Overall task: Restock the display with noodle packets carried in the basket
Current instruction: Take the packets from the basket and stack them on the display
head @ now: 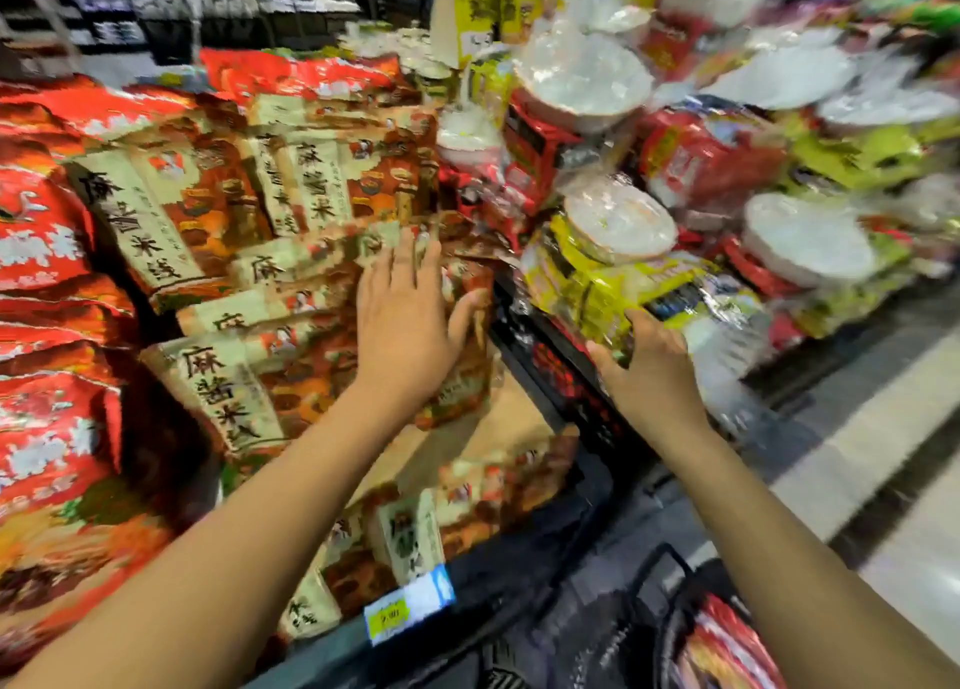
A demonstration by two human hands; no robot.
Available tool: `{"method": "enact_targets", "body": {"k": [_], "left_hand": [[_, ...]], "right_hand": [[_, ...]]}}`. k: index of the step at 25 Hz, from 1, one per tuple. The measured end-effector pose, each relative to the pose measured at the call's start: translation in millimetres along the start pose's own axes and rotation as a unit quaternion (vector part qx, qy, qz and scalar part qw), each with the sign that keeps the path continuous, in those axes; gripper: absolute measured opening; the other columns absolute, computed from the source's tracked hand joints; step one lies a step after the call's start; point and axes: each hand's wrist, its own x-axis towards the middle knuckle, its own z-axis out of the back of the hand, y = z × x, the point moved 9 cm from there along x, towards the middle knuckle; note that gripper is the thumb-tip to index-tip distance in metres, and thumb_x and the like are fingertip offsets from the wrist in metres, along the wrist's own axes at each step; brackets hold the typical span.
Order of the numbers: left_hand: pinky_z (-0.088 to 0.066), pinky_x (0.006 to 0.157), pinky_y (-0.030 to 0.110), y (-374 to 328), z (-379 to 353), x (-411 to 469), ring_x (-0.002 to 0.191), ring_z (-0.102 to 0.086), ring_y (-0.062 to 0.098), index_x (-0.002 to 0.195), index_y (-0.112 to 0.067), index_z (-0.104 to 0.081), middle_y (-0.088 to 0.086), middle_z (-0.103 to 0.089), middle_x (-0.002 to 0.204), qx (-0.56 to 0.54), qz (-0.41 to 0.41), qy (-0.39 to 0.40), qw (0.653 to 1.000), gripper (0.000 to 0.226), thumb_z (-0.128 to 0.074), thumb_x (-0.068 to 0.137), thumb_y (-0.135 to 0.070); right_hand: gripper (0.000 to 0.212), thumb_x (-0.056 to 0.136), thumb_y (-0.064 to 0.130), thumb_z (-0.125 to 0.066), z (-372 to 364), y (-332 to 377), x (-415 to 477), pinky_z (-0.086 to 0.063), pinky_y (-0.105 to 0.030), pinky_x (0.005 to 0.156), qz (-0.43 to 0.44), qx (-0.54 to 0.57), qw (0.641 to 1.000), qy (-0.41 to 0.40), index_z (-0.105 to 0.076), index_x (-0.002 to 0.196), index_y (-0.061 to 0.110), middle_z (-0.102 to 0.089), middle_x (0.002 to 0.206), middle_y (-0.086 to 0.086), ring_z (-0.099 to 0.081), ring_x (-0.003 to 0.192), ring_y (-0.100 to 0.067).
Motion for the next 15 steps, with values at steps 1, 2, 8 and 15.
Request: {"method": "enact_targets", "body": {"k": [1,2,8,15], "left_hand": [[-0.016,0.12,0.046,-24.0,-13.2,-14.4,0.149,-0.019,0.033,0.152,-0.01,-0.031,0.017,-0.027,0.159,-0.01,-0.027,0.018,0.999,0.069,-0.035,0.099,-0.055],[-0.019,0.118,0.047,-46.9,-26.7,-28.4,0.148,-0.023,0.035,0.151,-0.008,-0.034,0.019,-0.03,0.158,-0.023,-0.055,0.038,0.998,0.07,-0.034,0.099,-0.056],[-0.032,0.112,0.052,-198.0,-114.6,-126.7,0.141,-0.035,0.04,0.147,-0.005,-0.041,0.023,-0.038,0.152,-0.031,-0.247,0.149,0.957,0.074,-0.038,0.093,-0.057],[-0.046,0.1,0.053,-309.3,-251.8,-221.1,0.128,-0.052,0.043,0.135,-0.001,-0.056,0.026,-0.054,0.138,0.005,-0.339,0.25,0.907,0.075,-0.069,0.082,-0.053]], "right_hand": [[0.06,0.093,0.04,-0.062,4.0,-31.9,-25.4,-0.036,-0.046,0.102,-0.043,-0.021,0.999,0.014,-0.048,0.136,0.0,-0.055,0.132,-0.022,-0.047,0.122,-0.041],[0.061,0.093,0.043,-0.06,9.6,-61.1,-50.0,-0.037,-0.047,0.101,-0.083,-0.035,0.996,0.023,-0.047,0.137,0.002,-0.055,0.131,-0.022,-0.047,0.121,-0.041],[0.06,0.09,0.05,-0.059,56.5,-240.6,-213.3,-0.047,-0.044,0.094,-0.306,-0.082,0.948,0.032,-0.052,0.129,0.004,-0.062,0.125,-0.02,-0.057,0.114,-0.04],[0.054,0.084,0.05,-0.066,59.2,-391.3,-322.7,-0.051,-0.045,0.09,-0.432,-0.098,0.895,0.048,-0.058,0.121,0.01,-0.066,0.118,-0.019,-0.06,0.111,-0.038]]}}
